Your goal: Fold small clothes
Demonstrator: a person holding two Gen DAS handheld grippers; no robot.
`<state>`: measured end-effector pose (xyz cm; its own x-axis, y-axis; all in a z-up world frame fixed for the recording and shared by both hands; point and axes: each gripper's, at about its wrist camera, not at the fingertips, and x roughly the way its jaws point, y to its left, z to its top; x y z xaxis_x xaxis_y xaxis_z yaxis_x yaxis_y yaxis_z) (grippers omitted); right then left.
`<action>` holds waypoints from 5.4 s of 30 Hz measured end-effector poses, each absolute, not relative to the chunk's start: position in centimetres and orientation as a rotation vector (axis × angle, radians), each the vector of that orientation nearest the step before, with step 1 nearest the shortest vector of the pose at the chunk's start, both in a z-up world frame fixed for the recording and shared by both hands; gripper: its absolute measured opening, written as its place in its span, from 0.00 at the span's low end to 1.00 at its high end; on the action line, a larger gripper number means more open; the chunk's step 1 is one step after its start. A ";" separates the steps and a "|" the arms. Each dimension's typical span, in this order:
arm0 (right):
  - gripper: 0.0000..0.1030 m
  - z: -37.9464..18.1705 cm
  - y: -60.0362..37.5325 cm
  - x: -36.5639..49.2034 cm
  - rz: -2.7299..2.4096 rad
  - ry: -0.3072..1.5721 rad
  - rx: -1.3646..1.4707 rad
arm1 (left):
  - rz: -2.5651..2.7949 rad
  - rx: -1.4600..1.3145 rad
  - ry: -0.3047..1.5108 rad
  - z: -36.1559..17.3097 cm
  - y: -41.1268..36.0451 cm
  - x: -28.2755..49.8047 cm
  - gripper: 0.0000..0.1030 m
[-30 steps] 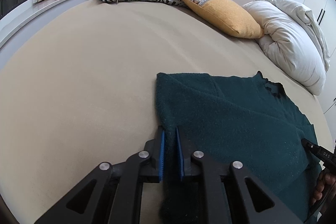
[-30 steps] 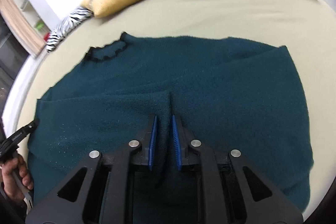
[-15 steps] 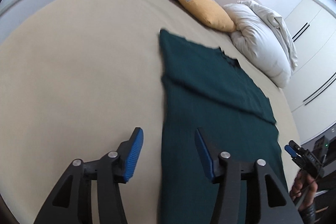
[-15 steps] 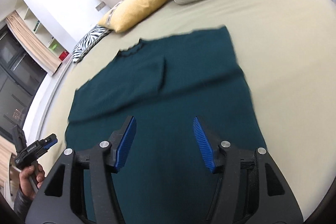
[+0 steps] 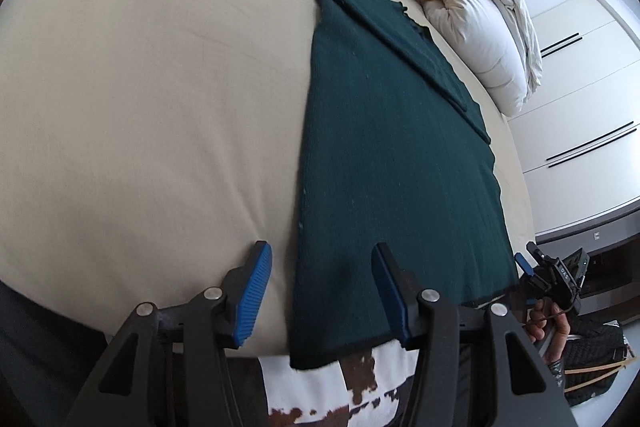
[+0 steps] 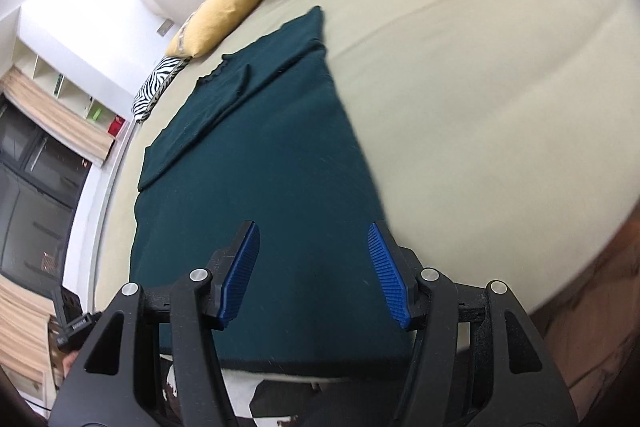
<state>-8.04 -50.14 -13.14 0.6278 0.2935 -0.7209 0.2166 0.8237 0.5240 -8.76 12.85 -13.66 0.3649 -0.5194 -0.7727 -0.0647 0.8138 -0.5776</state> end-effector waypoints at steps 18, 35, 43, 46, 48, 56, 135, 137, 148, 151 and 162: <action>0.53 -13.6 -51.8 -12.3 0.035 0.959 0.645 | -0.350 -0.542 1.276 -14.9 11.9 -9.9 0.09; 0.08 -14.0 -51.1 -12.7 0.070 1.081 0.624 | -0.396 -0.604 1.194 -13.2 13.0 -10.7 0.06; 0.07 -11.0 -51.1 -11.5 0.147 0.972 0.699 | -0.464 -0.777 1.062 -9.4 15.0 -9.0 0.06; 0.07 -9.4 -51.3 -10.1 0.195 0.904 0.760 | -0.484 -0.844 1.007 -7.9 15.6 -7.5 0.06; 0.07 -8.4 -51.5 -8.8 0.222 0.859 0.797 | -0.490 -0.880 0.973 -7.0 15.9 -6.3 0.06; 0.07 -5.7 -52.0 -0.6 0.210 0.768 0.817 | -0.478 -0.954 0.887 -4.9 16.6 0.8 0.06; 0.04 -11.6 -44.4 34.2 -0.157 0.700 -0.017 | -0.128 -0.311 0.800 -8.6 10.7 25.8 0.07; 0.04 -11.1 -44.5 34.6 -0.163 0.689 -0.009 | -0.117 -0.321 0.792 -8.6 11.0 26.0 0.07; 0.04 -13.0 -45.1 40.9 -0.200 0.761 -0.012 | -0.040 -0.349 0.834 -11.5 11.3 29.6 0.06; 0.04 -15.7 -45.0 42.7 -0.210 0.831 -0.038 | -0.023 -0.338 0.879 -13.7 11.1 30.3 0.07; 0.28 -14.5 -48.1 41.2 -0.282 0.824 0.107 | 0.043 -0.293 0.803 -10.4 11.3 27.1 0.13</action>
